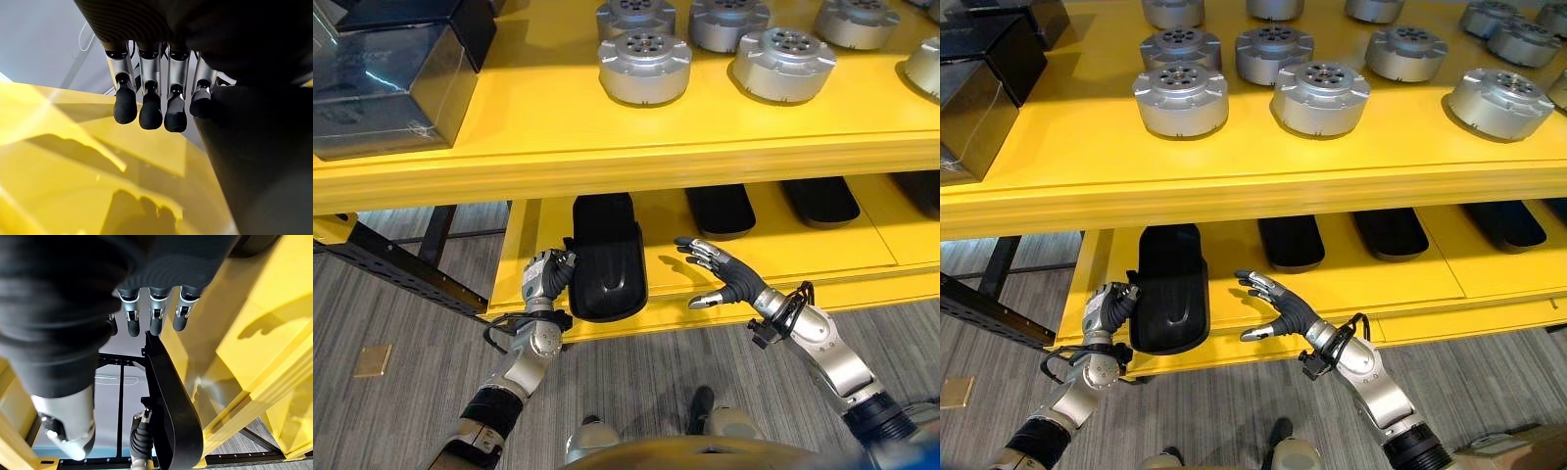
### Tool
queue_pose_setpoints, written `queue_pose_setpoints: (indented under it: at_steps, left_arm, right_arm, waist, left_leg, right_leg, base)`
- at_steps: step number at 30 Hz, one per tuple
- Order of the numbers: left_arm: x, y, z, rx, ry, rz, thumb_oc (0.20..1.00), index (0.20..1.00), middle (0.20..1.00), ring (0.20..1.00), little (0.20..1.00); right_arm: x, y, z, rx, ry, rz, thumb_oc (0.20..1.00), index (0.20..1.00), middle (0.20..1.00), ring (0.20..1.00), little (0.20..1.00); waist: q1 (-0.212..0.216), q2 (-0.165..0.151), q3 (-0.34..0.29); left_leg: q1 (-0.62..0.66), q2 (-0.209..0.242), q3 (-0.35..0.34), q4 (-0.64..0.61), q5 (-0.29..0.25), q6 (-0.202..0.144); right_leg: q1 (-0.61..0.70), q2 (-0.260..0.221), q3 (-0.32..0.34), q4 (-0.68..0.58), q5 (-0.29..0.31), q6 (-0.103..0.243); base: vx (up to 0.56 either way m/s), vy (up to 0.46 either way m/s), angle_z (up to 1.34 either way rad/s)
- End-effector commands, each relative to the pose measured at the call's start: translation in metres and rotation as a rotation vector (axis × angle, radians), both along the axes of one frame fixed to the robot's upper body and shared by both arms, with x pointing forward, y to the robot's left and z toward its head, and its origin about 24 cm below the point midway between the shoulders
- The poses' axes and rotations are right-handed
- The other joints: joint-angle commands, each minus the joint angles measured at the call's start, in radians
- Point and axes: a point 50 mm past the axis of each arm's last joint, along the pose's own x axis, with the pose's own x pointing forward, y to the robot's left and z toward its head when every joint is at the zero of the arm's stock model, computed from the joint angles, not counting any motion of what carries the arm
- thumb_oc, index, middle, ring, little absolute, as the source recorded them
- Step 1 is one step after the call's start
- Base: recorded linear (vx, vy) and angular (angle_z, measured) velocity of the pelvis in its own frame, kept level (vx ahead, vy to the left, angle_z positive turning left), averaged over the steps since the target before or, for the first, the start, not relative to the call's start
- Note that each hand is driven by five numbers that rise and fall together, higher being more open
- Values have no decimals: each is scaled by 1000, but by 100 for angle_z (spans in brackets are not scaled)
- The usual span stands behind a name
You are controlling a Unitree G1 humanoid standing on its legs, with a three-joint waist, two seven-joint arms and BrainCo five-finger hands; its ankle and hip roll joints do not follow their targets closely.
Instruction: Move parts from the plastic box to the shelf.
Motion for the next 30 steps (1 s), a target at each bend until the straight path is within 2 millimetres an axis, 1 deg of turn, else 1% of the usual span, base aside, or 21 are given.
queue_pose_setpoints:
  at_steps: [1,5,10,13,14,15,16,17,18,22,23,24,25,30]
  left_arm:
    - [13,13,28,33,-148,41,200,200,200,200,200]
    - [16,25,22,90,-118,123,200,200,200,200,200]
    - [20,33,18,132,-97,181,200,200,200,200,200]
    - [29,43,20,164,-95,236,200,200,200,200,200]
    - [43,48,32,191,-125,277,200,200,200,200,200]
    - [47,49,36,197,-137,289,200,200,200,200,200]
    - [56,55,47,212,-159,313,200,200,200,200,200]
    - [58,55,48,212,-161,318,200,200,200,200,200]
    - [67,63,63,235,-187,354,200,200,200,200,200]
    - [76,71,80,267,-217,381,200,200,200,200,200]
    - [83,74,92,293,-237,397,200,200,200,200,200]
    - [87,75,100,319,-246,402,200,200,200,200,200]
    - [88,75,101,322,-249,403,200,200,200,200,200]
    - [98,80,129,390,-292,438,200,200,200,200,200]
  right_arm:
    - [0,7,22,53,-113,59,1000,1000,1000,1000,1000]
    - [0,8,25,53,-113,70,1000,1000,1000,1000,1000]
    - [0,9,24,46,-106,75,1000,1000,1000,1000,1000]
    - [3,12,26,42,-115,73,1000,1000,1000,1000,1000]
    - [11,16,34,41,-154,71,1000,1000,1000,1000,1000]
    - [13,17,38,41,-169,72,1000,1000,1000,1000,1000]
    - [18,19,44,42,-200,69,1000,1000,1000,1000,1000]
    - [19,19,46,43,-205,69,1000,1000,1000,1000,1000]
    - [25,20,57,45,-246,67,1000,1000,1000,1000,1000]
    - [30,22,68,54,-282,68,1000,1000,1000,1000,1000]
    - [33,23,76,52,-306,71,1000,1000,1000,1000,1000]
    - [36,23,80,50,-317,72,1000,1000,1000,1000,1000]
    - [36,23,81,50,-320,72,1000,1000,1000,1000,1000]
    - [44,24,96,36,-355,73,1000,1000,1000,1000,1000]
  waist:
    - [-4,-67,-51]
    - [-21,-63,-52]
    - [-36,-58,-45]
    - [-51,-54,-25]
    - [-62,-52,9]
    - [-66,-51,21]
    - [-74,-53,45]
    - [-75,-53,49]
    - [-85,-52,81]
    - [-95,-57,110]
    - [-101,-60,133]
    - [-105,-62,147]
    - [-106,-62,150]
    - [-113,-64,193]
  left_leg:
    - [-98,-28,32,85,-25,5]
    - [-104,-20,47,94,-23,3]
    - [-113,-20,57,100,-23,5]
    - [-141,-17,69,112,-23,5]
    - [-174,-16,77,120,-21,4]
    - [-184,-15,79,120,-20,2]
    - [-206,-12,85,124,-19,0]
    - [-209,-11,85,125,-18,-1]
    - [-234,-10,90,129,-15,-4]
    - [-264,-2,95,144,-16,-8]
    - [-295,7,95,165,-16,-11]
    - [-316,12,94,179,-17,-13]
    - [-321,13,94,182,-17,-14]
    - [-384,19,86,218,-24,-16]
  right_leg:
    - [59,-32,41,-1,-35,68]
    - [55,-31,48,-1,-35,68]
    - [39,-32,58,8,-36,71]
    - [-2,-36,70,28,-38,75]
    - [-50,-40,82,45,-38,80]
    - [-66,-40,85,48,-38,82]
    - [-95,-41,92,56,-38,83]
    - [-99,-41,92,58,-38,83]
    - [-134,-40,101,67,-38,84]
    - [-166,-41,107,82,-42,84]
    - [-197,-42,109,101,-47,81]
    - [-215,-44,109,110,-49,78]
    - [-218,-44,109,112,-50,78]
    - [-278,-49,110,140,-58,71]
  base:
    - [91,9,-3]
    - [75,35,-8]
    - [49,37,-8]
    - [-57,42,-11]
    - [-219,46,-6]
    - [-317,49,-2]
    - [-188,21,-6]
    - [-256,32,-10]
    - [-181,29,-12]
    - [-123,14,-6]
    - [-184,9,-2]
    - [-160,6,-2]
    - [-109,6,-1]
    - [-95,13,-1]
